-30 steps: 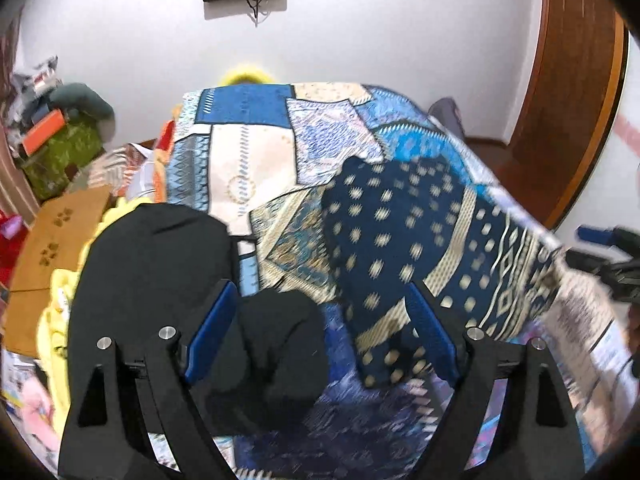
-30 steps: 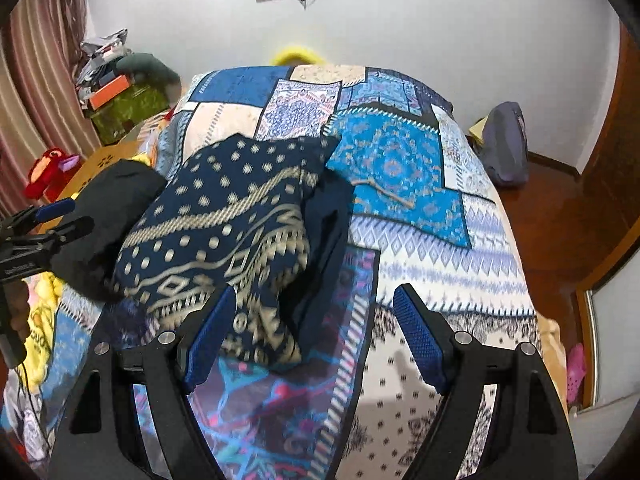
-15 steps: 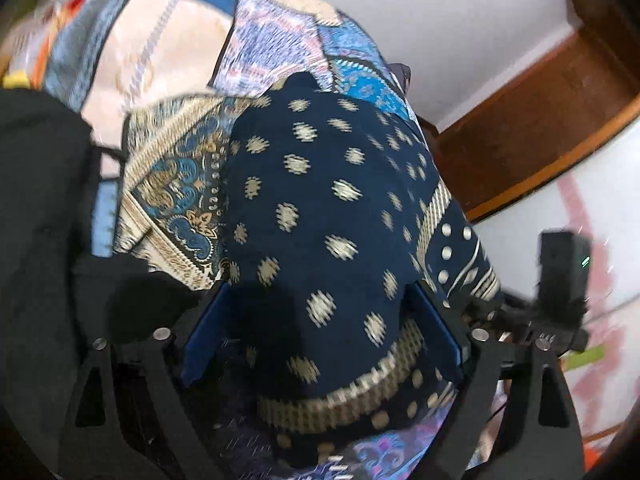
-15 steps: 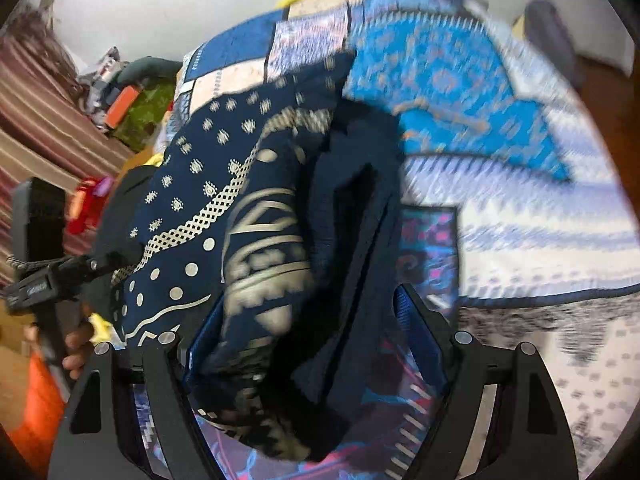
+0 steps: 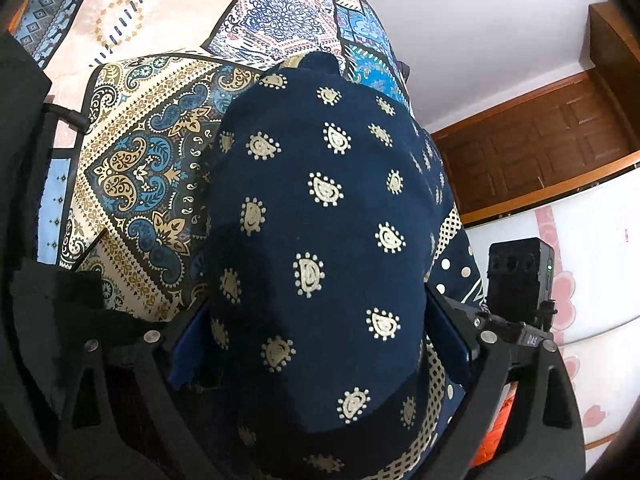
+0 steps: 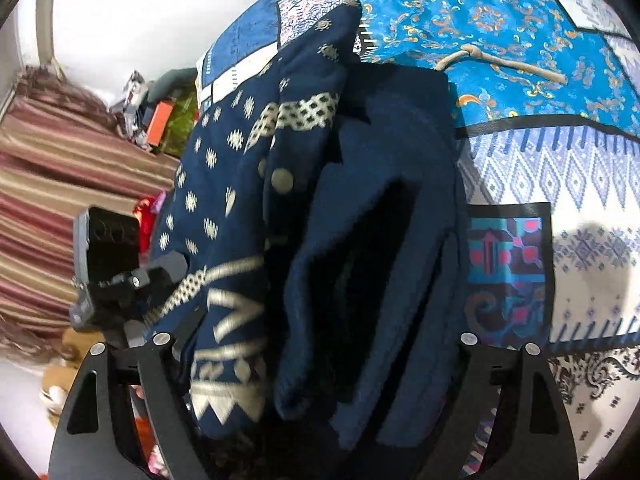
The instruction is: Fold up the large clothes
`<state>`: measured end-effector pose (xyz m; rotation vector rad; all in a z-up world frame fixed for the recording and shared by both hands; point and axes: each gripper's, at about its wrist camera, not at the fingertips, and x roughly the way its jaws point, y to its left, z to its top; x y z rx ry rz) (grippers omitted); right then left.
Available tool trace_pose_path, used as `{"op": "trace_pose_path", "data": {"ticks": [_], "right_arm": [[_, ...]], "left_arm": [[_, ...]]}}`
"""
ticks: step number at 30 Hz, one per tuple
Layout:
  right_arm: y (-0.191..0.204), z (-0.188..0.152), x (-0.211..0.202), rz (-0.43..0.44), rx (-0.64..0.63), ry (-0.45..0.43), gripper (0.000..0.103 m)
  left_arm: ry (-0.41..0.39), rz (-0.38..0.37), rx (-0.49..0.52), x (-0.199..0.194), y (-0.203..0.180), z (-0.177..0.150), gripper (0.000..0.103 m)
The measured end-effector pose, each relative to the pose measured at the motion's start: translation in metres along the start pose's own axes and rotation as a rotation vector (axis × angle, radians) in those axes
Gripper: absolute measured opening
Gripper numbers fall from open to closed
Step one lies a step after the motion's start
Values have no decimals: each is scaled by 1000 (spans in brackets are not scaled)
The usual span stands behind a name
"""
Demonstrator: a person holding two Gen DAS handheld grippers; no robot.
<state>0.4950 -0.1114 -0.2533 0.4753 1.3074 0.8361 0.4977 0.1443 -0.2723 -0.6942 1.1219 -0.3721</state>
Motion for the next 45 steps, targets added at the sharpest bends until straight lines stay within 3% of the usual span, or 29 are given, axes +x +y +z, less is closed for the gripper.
{"op": "trace_pose_path", "data": {"ticks": [6,8,12,22,26,34,40,45], "right_arm": [[13,-1,-7,15,-4,6,42],[26,-3,-12,6,-34,5,38],[69,-6,-22,-38,-119,-19,36],[188,-4,-31,3,-275,-93,36],[219,-6,-12,17,-322,-86,36],[256,-5,68,18,-365,-7,36],[257,-3,131,-16,-356,79,36],[239,-1,186,-103,-326,146,38]], "left_arm": [[-14,27,23,-13,-10,-3,76],[-27,36,46,-23,-19,-4,72],[-74,47,96,-56,-42,-9,69],[-250,42,166,-194,-64,-15,69],[-302,51,149,-243,-43,-15,69],[-325,96,84,-286,33,-18,69],[-296,123,29,-286,101,-18,69],[-246,146,-50,-265,162,-18,71]]}}
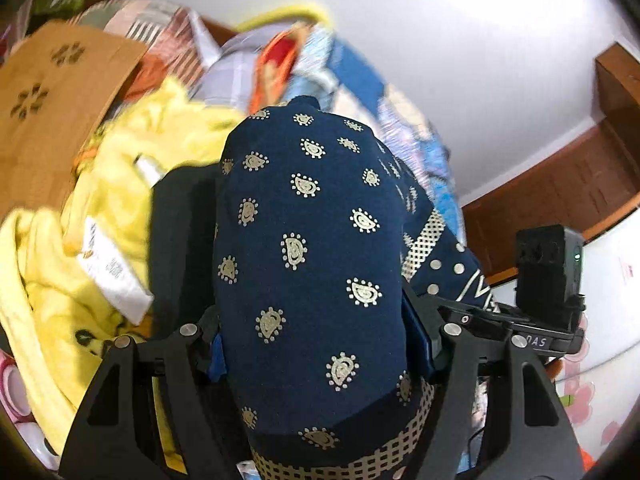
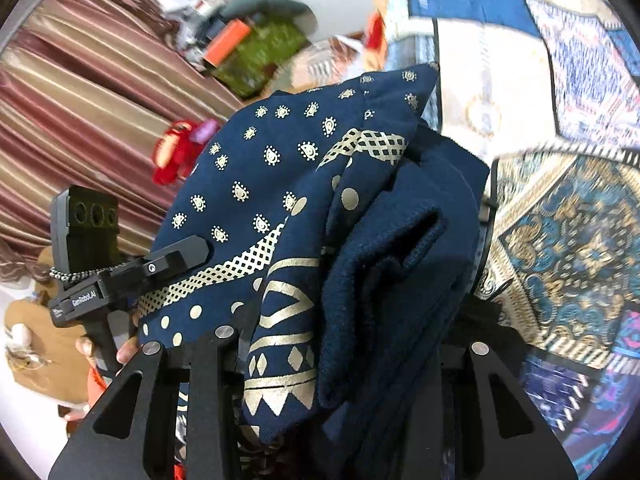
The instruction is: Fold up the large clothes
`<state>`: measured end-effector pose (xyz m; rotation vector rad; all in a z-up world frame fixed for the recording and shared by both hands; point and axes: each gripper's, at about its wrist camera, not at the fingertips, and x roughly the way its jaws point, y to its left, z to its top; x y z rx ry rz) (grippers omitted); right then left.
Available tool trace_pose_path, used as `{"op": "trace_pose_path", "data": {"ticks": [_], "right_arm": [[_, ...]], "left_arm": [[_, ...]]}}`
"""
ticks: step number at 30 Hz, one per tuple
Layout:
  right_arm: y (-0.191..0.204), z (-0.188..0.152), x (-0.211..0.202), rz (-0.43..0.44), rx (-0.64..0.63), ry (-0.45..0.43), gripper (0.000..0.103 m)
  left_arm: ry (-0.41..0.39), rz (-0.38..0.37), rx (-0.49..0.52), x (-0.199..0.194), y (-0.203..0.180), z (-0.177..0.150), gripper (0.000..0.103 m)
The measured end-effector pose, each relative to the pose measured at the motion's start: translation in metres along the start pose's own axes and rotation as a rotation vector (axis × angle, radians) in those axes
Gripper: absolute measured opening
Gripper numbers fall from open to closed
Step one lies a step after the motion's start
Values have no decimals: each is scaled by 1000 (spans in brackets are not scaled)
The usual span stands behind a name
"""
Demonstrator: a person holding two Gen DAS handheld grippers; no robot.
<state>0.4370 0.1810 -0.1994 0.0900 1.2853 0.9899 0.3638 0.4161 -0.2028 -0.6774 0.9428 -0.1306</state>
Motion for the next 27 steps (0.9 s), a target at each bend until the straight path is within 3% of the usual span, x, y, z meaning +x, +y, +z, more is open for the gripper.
{"op": "trace_pose_path", "data": {"ticks": [5,9,16,22,27], "right_arm": [[-21,0,10,16,48,23,50],[-23,-6,-7,-30,18,20,52],[-5,-24,-44,-163,-24,-49,53],[15,-42,-96,-252,-78,-176,53],[46,-63,-150,-229,-120,-309,53]], "left_arm": [[-11,-34,24,7,15,-12,77],[-15,34,72,6,4,-17,83],[-61,161,110,-17,-15,-30,83],[-138,289,148,-59,-40,-52,83],[-250,360,231,-109,-88,-80,83]]}}
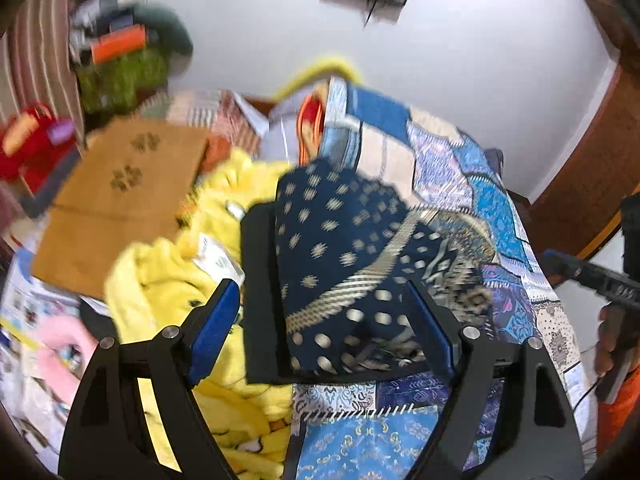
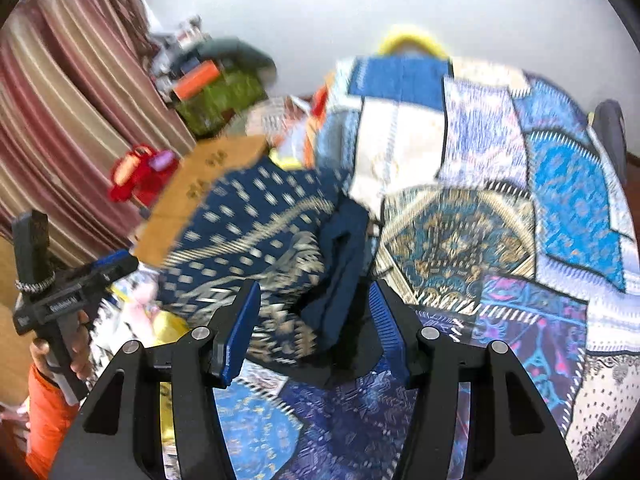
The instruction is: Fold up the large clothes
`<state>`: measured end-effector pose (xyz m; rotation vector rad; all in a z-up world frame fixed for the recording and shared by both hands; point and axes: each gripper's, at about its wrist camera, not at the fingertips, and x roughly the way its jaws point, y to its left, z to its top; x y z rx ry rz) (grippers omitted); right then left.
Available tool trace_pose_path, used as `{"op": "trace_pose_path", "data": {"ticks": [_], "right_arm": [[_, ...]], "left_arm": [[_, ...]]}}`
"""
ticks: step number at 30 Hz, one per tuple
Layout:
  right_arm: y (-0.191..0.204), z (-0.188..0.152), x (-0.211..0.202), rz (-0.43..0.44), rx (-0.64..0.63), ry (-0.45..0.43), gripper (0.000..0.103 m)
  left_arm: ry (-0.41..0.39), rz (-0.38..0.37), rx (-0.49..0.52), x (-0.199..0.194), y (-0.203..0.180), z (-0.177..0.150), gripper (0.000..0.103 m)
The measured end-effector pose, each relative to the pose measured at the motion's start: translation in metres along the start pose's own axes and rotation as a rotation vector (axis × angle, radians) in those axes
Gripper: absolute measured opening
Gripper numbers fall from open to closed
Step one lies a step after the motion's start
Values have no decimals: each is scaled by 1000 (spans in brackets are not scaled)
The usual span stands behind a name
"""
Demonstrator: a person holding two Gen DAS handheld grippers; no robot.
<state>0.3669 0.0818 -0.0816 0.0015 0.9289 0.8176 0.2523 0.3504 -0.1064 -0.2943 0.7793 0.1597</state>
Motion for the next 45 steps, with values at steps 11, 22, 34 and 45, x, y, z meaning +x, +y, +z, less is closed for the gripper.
{"op": "trace_pose_path", "data": {"ticks": [11,22,34,45], "right_arm": [[72,-38,-148,52,-156,-397,53],[115,-103,-211,-42,-238,-660,53],[130,-111,-202,-152,-258,-666,72],[129,-119,-197,-209,-281,-652,85]], "left_arm": [[-407,39,130,-176,-96,-27,83],[-713,153,148,-256,-154,-103,83],[-746,259,112,-249,-154,-136,97],[-721,254,83,-242,-147,-141,102]]}}
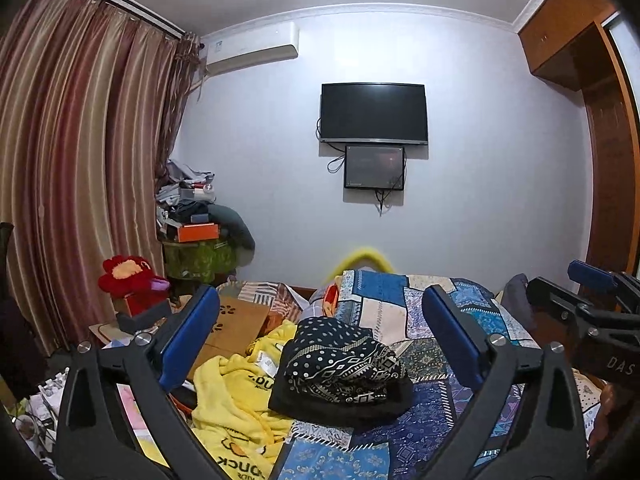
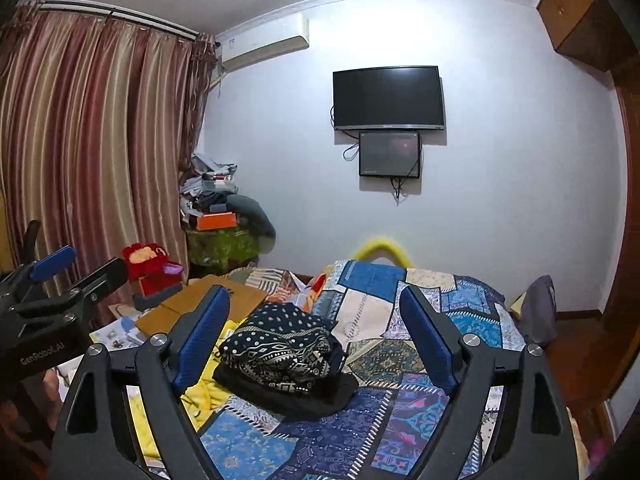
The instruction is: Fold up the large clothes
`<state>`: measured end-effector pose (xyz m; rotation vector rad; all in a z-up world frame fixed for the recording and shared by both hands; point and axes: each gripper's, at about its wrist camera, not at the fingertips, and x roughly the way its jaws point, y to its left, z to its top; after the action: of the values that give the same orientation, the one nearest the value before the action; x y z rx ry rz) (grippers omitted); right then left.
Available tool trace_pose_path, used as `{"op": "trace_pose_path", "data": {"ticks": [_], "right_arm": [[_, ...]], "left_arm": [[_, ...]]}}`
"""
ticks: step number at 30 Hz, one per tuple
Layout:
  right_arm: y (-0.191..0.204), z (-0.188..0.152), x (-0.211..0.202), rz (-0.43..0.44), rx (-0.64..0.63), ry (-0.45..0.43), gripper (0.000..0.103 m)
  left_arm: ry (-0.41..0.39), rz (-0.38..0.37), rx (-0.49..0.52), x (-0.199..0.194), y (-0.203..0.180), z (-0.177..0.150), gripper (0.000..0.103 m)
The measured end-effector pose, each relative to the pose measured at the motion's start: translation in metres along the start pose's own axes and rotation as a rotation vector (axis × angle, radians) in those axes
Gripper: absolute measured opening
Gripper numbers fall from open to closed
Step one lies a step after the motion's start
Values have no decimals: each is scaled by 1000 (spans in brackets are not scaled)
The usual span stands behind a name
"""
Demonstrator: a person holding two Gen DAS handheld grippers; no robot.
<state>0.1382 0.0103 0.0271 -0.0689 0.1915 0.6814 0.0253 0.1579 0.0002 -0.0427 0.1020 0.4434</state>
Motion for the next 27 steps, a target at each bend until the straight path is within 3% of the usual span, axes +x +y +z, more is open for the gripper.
{"op": "trace_pose_path", "data": {"ticks": [27], "right_arm": [[-3,-1,-2,-2,27,29,85]], "left_arm": [[25,-5,16,8,-4,-7,102]]}}
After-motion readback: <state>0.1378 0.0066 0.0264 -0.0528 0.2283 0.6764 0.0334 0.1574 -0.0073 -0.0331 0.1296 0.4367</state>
